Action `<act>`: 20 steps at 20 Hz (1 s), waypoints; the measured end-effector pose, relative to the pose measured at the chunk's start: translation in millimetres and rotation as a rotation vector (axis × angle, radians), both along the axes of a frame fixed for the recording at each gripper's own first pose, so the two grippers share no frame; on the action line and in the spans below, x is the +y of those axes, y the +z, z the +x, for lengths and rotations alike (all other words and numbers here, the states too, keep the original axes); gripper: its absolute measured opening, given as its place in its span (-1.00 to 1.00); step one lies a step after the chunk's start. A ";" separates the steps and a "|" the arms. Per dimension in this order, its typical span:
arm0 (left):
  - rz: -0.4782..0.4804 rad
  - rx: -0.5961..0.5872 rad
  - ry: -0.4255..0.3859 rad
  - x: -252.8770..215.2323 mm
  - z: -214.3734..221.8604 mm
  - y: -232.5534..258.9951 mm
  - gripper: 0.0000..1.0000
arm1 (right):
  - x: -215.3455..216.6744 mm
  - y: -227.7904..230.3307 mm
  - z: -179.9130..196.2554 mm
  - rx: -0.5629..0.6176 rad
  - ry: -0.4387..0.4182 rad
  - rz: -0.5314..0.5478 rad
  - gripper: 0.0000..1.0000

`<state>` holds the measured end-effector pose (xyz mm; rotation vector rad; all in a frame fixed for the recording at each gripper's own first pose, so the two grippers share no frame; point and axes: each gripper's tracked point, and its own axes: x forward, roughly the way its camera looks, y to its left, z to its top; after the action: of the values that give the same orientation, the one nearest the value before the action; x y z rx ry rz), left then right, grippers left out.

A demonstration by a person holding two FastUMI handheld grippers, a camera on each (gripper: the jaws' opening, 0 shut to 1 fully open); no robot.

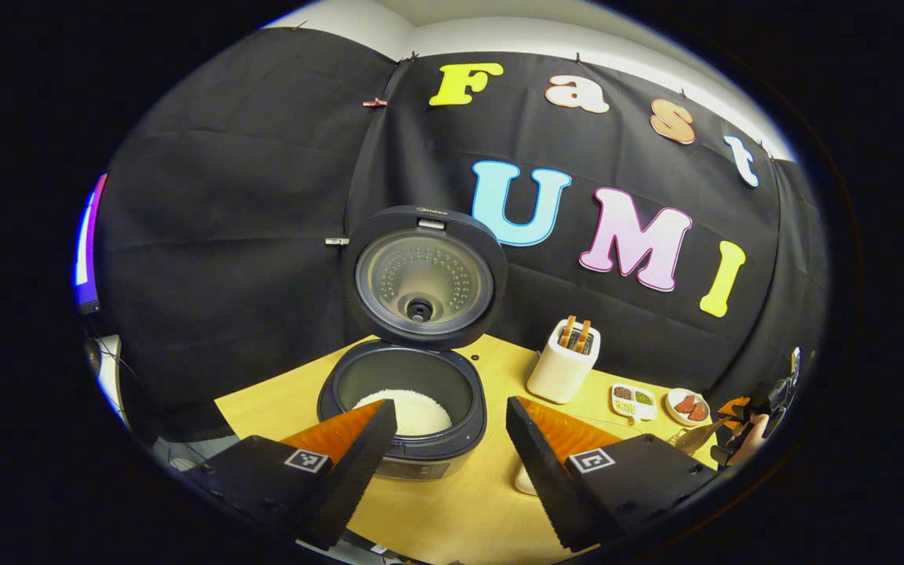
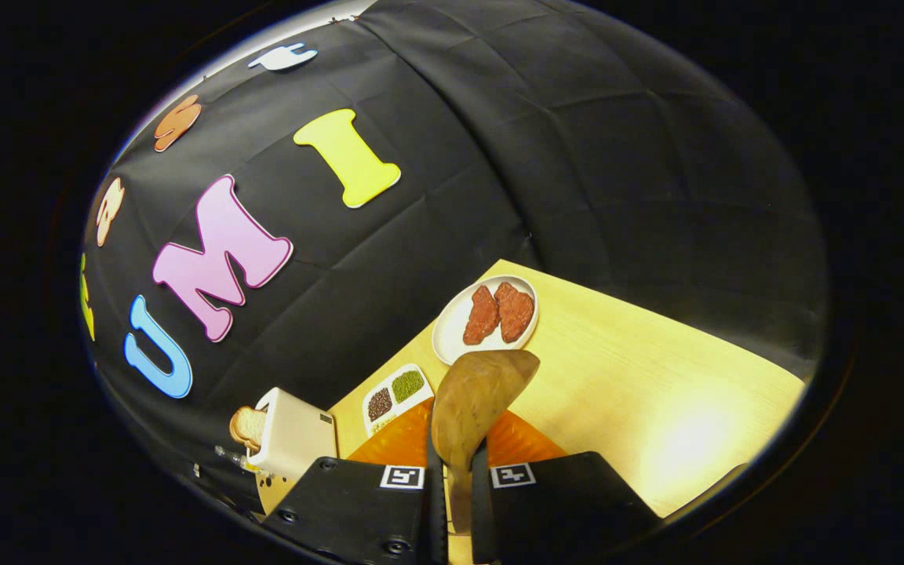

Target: Close the left gripper, press the button to open the rice cooker; take a wooden spoon from the chopstick holder with the right hand, scoop a spoonful of rice and pour it into the rice cooker, then put the wooden spoon back into the chopstick holder.

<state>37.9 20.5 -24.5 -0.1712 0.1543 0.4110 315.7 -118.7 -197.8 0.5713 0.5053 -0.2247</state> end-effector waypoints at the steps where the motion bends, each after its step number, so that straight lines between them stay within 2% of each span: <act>1: 0.005 0.003 0.004 -2.3 -0.1 0.1 0.91 | 1.4 -8.4 0.3 0.007 0.006 -0.007 -0.68; 7: 0.003 -0.051 0.036 -11.0 10.5 19.7 0.92 | 8.2 -27.6 4.0 0.011 0.027 -0.076 -0.66; 10: 0.017 -0.104 0.064 -2.9 15.3 41.4 0.91 | 17.0 -27.3 1.1 0.011 0.042 -0.052 -0.58; 12: 0.024 -0.141 0.088 8.1 19.6 55.9 0.90 | 21.0 -11.8 4.6 -0.033 0.045 -0.051 -0.51; 13: 0.028 -0.158 0.094 11.7 21.1 62.3 0.91 | 23.3 -5.0 3.3 -0.053 0.048 -0.050 0.04; 16: 0.088 -0.218 0.104 28.3 23.1 93.4 0.91 | 21.1 6.2 -9.5 -0.066 0.049 -0.086 0.97; 20: 0.205 -0.295 0.105 51.4 25.3 138.4 0.90 | 22.8 23.5 -38.9 -0.088 0.095 -0.182 0.97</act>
<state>63.1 71.9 113.9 -0.0363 -0.1878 0.4983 276.8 -95.9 -174.4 0.3771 0.4206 -0.1524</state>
